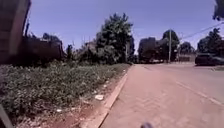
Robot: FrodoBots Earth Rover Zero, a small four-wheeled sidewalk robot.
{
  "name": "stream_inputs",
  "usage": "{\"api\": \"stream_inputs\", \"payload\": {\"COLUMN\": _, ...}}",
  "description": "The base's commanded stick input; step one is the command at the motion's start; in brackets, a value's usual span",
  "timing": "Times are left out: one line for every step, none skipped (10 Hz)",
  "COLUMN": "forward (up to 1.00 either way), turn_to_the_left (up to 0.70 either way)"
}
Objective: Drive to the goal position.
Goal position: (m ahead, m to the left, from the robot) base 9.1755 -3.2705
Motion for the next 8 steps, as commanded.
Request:
{"api": "stream_inputs", "payload": {"forward": 0.7, "turn_to_the_left": -0.35}}
{"api": "stream_inputs", "payload": {"forward": 0.7, "turn_to_the_left": -0.35}}
{"api": "stream_inputs", "payload": {"forward": 0.7, "turn_to_the_left": -0.35}}
{"api": "stream_inputs", "payload": {"forward": 0.7, "turn_to_the_left": -0.35}}
{"api": "stream_inputs", "payload": {"forward": 0.7, "turn_to_the_left": -0.35}}
{"api": "stream_inputs", "payload": {"forward": 0.7, "turn_to_the_left": -0.35}}
{"api": "stream_inputs", "payload": {"forward": 0.7, "turn_to_the_left": -0.35}}
{"api": "stream_inputs", "payload": {"forward": 0.7, "turn_to_the_left": -0.35}}
